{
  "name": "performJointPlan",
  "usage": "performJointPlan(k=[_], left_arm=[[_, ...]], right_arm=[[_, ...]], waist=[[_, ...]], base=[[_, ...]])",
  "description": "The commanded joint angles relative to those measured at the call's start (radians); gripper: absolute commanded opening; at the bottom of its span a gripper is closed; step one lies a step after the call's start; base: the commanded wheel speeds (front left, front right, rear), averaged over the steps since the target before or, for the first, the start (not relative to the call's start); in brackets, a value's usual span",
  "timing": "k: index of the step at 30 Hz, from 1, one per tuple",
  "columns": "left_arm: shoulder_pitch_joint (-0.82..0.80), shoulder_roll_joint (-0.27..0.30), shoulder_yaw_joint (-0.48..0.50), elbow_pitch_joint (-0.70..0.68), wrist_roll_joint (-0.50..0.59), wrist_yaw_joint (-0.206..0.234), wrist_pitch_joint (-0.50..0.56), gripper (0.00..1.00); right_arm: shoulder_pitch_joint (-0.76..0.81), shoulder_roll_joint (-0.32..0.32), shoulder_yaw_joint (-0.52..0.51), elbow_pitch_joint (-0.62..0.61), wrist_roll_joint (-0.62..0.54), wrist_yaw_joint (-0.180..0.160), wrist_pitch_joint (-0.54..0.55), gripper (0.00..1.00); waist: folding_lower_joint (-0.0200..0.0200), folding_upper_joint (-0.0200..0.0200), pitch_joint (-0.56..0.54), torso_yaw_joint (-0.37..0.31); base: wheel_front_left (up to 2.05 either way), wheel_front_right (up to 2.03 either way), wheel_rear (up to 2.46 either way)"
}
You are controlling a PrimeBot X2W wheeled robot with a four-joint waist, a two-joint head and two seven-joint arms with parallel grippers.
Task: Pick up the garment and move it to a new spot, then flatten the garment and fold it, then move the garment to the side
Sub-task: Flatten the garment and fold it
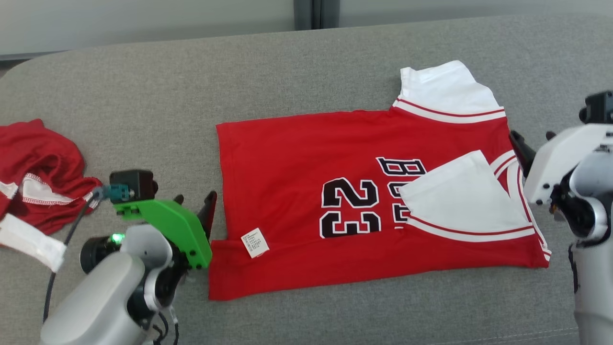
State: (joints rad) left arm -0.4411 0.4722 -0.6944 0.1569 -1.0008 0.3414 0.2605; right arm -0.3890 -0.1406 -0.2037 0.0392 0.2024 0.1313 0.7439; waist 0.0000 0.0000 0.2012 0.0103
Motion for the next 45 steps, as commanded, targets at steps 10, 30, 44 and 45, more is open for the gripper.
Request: performJointPlan(k=[10,30,44,45], left_arm=[[-0.361,-0.1,0.01,0.262,-0.005,-0.071,0.105,1.0],[-0.576,-0.189,-0.117,0.557,0.099,-0.165,0.162,0.0],[-0.527,-0.285,-0.172,0.509,0.113,-0.204,0.107,0.0],[-0.526,-0.288,-0.175,0.506,0.114,-0.207,0.103,0.0]], right_arm=[[-0.426,-0.098,0.181,0.277,0.039,-0.001,-0.04,1.0],[-0.707,-0.191,0.345,0.561,0.088,-0.001,-0.175,1.0],[-0.765,-0.285,0.344,0.67,-0.003,-0.001,-0.114,1.0],[-0.765,-0.29,0.349,0.675,-0.011,-0.001,-0.108,1.0]], waist=[[0.0,0.0,0.176,-0.027],[0.0,0.0,0.301,-0.002],[0.0,0.0,0.378,0.092],[0.0,0.0,0.382,0.099]], base=[[0.0,0.0,0.0],[0.0,0.0,0.0],[0.0,0.0,0.0],[0.0,0.0,0.0]])
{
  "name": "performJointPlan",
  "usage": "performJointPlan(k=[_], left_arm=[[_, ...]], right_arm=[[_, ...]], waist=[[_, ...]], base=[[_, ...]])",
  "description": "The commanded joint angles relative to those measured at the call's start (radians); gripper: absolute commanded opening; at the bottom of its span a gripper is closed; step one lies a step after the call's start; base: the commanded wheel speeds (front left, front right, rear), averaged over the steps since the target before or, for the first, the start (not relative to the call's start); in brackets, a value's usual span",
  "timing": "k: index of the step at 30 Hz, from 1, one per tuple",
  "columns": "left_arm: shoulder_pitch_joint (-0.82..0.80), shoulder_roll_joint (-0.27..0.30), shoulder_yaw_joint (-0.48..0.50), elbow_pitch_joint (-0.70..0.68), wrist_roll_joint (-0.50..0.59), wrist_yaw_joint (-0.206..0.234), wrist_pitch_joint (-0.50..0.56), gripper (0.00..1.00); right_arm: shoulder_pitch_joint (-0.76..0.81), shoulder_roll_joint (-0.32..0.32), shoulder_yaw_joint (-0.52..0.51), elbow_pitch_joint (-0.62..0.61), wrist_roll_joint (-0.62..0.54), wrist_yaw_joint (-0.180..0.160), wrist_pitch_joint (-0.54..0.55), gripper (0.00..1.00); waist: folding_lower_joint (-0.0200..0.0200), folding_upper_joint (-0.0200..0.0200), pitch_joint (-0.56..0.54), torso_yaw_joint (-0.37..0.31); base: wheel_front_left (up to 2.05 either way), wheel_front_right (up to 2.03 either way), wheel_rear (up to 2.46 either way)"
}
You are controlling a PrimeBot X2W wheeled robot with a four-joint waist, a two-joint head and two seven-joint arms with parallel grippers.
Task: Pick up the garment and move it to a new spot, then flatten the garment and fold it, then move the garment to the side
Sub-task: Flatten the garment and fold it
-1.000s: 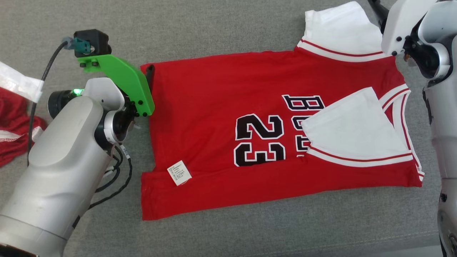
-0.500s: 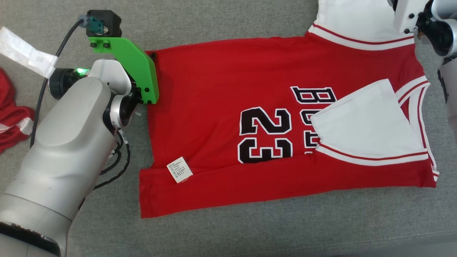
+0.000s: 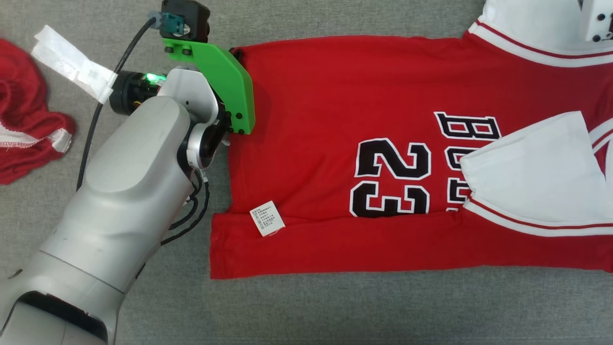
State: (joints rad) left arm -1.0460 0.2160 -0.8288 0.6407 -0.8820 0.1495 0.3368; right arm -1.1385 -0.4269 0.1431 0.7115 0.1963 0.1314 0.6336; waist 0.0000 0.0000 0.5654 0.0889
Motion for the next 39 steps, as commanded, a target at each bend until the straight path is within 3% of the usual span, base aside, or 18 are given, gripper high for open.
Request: performJointPlan(k=[1,9,10,11,22,26,33,39], left_arm=[[0.079,-0.036,-0.044,0.021,-0.004,-0.017,0.025,0.0],[0.071,-0.043,-0.043,0.03,-0.004,-0.023,-0.009,0.0],[0.062,-0.045,-0.028,0.025,0.0,-0.021,-0.044,0.0],[0.057,-0.046,-0.021,0.025,0.001,-0.022,-0.061,0.0],[0.009,-0.035,0.026,0.062,0.053,0.002,-0.28,0.0],[-0.008,-0.032,0.034,0.081,0.073,-0.011,-0.377,0.0],[0.031,-0.03,0.013,0.104,0.092,-0.054,-0.465,0.0],[0.121,0.0,-0.026,0.072,0.143,-0.073,-0.569,0.0]], right_arm=[[-0.015,-0.008,0.005,0.005,-0.009,-0.001,0.004,1.0],[0.017,-0.027,0.019,0.038,0.006,-0.001,0.103,1.0],[0.02,-0.029,0.012,0.034,0.008,-0.001,0.106,0.26],[0.023,-0.03,0.004,0.033,0.008,-0.001,0.103,0.0],[0.027,-0.005,-0.096,-0.009,-0.054,-0.002,-0.109,0.0],[0.025,0.015,-0.106,-0.015,-0.055,-0.002,-0.224,0.0],[0.066,0.052,-0.083,0.001,-0.013,-0.002,-0.33,0.0],[0.195,0.025,-0.014,-0.073,0.069,-0.002,-0.391,0.0]], waist=[[0.0,0.0,0.021,0.027],[0.0,0.0,0.04,0.052],[0.0,0.0,0.04,0.053],[0.0,0.0,0.039,0.053],[0.0,0.0,0.008,0.044],[0.0,0.0,-0.021,0.033],[0.0,0.0,-0.08,0.012],[0.0,0.0,-0.146,0.001]], base=[[0.0,0.0,0.0],[0.0,0.0,0.0],[0.0,0.0,0.0],[0.0,0.0,0.0],[0.0,0.0,0.0],[0.0,0.0,0.0],[0.0,0.0,0.0],[0.0,0.0,0.0]])
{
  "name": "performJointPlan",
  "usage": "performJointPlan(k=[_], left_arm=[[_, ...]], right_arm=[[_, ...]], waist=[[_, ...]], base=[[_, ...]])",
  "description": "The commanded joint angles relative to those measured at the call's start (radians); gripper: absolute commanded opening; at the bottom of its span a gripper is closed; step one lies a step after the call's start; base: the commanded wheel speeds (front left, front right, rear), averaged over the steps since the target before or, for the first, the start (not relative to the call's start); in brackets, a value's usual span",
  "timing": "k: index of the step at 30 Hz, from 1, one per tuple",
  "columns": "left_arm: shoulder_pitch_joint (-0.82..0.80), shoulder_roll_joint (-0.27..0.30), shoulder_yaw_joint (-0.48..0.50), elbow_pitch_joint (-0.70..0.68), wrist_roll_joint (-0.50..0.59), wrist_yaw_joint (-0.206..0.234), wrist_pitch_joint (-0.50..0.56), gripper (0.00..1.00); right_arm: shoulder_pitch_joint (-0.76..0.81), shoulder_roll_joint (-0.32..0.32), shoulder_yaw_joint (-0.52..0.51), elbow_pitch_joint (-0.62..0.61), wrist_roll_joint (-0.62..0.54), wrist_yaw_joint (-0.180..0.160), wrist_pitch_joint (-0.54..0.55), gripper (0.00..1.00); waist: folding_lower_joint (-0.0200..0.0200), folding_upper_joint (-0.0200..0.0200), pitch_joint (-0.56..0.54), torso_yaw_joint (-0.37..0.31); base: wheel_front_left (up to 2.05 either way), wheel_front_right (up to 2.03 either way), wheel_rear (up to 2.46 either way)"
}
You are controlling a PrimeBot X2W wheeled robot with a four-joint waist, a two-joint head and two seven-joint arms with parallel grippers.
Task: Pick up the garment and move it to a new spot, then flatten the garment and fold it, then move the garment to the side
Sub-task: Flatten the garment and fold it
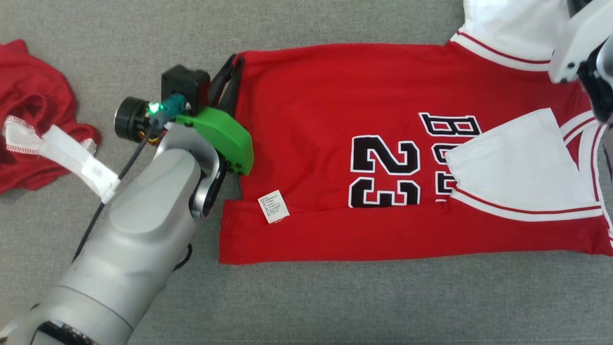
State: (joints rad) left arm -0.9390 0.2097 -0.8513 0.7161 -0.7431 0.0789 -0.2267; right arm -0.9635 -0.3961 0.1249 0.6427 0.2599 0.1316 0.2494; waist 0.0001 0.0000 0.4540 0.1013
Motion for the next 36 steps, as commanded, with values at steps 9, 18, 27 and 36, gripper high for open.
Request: performJointPlan(k=[9,18,27,36], left_arm=[[0.177,0.093,-0.005,-0.13,0.105,0.006,-0.039,0.0],[0.317,0.12,0.082,-0.223,0.184,0.014,-0.038,0.0],[0.422,0.099,0.191,-0.238,0.256,-0.015,-0.038,0.0],[0.503,0.066,0.292,-0.216,0.295,-0.05,-0.039,0.0]], right_arm=[[0.288,-0.053,-0.007,-0.208,0.085,-0.002,-0.036,0.0],[0.523,-0.046,-0.069,-0.401,0.093,-0.002,0.026,0.0],[0.712,0.002,-0.127,-0.574,0.087,-0.002,0.104,0.0],[0.832,0.051,-0.153,-0.655,0.089,-0.002,0.16,0.0]], waist=[[-0.0001,0.0,-0.123,-0.037],[-0.0001,0.0,-0.151,-0.066],[-0.0001,0.0,-0.163,-0.091],[-0.0001,0.0,-0.189,-0.101]], base=[[0.0,0.0,0.0],[0.0,0.0,0.0],[0.0,0.0,0.0],[0.0,0.0,0.0]])
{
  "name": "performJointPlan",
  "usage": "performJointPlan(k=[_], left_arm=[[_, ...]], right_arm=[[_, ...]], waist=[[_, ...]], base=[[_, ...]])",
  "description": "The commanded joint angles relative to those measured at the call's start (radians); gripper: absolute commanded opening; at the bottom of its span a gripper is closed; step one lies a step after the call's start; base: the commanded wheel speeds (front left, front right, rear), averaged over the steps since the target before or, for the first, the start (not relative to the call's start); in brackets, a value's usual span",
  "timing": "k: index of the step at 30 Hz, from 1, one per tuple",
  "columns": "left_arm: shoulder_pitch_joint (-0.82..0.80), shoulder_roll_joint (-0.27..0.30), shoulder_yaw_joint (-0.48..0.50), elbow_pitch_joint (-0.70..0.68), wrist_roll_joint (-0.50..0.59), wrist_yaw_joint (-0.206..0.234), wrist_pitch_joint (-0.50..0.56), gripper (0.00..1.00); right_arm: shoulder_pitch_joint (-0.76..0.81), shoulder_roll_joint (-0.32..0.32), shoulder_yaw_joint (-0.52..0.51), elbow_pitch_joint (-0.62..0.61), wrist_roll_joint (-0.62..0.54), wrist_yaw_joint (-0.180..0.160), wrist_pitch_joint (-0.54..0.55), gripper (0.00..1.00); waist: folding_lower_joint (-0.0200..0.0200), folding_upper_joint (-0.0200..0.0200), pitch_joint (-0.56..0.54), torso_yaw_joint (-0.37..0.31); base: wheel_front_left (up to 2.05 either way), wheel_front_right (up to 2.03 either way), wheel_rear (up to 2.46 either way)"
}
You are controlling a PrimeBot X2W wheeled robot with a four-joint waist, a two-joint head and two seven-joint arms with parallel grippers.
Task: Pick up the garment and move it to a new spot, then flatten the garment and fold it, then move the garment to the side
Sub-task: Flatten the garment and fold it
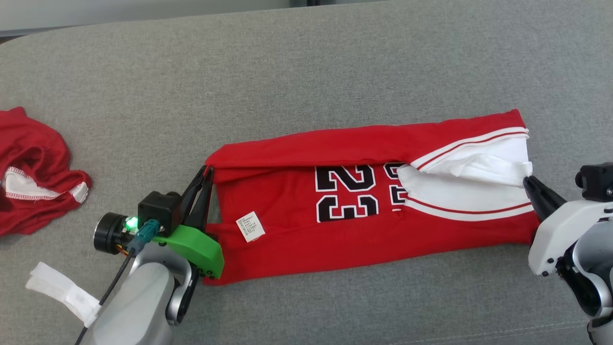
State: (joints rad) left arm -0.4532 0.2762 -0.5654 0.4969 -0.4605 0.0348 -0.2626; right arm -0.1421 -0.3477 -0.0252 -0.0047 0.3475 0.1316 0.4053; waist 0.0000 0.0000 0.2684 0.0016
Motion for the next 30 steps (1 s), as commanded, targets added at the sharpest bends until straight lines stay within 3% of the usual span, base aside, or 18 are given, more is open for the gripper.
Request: performJointPlan(k=[1,9,10,11,12,13,20,30], left_arm=[[0.025,-0.004,0.012,0.005,0.015,-0.01,-0.003,0.0],[0.09,-0.05,0.07,0.014,0.046,-0.037,-0.003,0.0],[0.099,-0.058,0.08,0.016,0.047,-0.04,-0.003,0.0],[0.107,-0.064,0.088,0.017,0.045,-0.041,-0.003,0.13],[0.115,-0.068,0.098,0.017,0.054,-0.043,-0.003,0.87],[0.122,-0.072,0.104,0.018,0.058,-0.043,-0.003,1.0],[0.21,-0.115,0.23,-0.077,0.061,-0.055,-0.003,1.0],[0.37,-0.2,0.491,-0.344,0.081,-0.141,-0.001,1.0]], right_arm=[[0.02,0.005,-0.002,-0.012,0.0,-0.002,0.01,0.0],[0.06,0.009,-0.015,-0.005,-0.032,-0.002,0.027,0.0],[0.061,0.011,-0.019,-0.002,-0.039,-0.002,0.027,0.48],[0.063,0.012,-0.023,0.003,-0.047,-0.002,0.027,1.0],[0.064,0.013,-0.027,0.006,-0.054,-0.002,0.024,1.0],[0.062,0.014,-0.028,0.008,-0.058,-0.002,0.017,1.0],[0.037,0.019,-0.034,0.017,-0.05,-0.002,0.032,1.0],[-0.022,0.031,-0.078,0.094,-0.005,-0.002,0.151,1.0]], waist=[[0.0,0.0,-0.006,-0.002],[0.0,0.0,-0.025,-0.005],[0.0,0.0,-0.029,-0.003],[0.0,0.0,-0.034,-0.002],[0.0,0.0,-0.039,-0.002],[0.0,0.0,-0.044,-0.001],[0.0,0.0,-0.098,0.002],[0.0,0.0,-0.175,0.028]], base=[[0.0,0.0,0.0],[0.0,0.0,0.0],[0.0,0.0,0.0],[0.0,0.0,0.0],[0.0,0.0,0.0],[0.0,0.0,0.0],[0.0,0.0,0.0],[0.0,0.0,0.0]])
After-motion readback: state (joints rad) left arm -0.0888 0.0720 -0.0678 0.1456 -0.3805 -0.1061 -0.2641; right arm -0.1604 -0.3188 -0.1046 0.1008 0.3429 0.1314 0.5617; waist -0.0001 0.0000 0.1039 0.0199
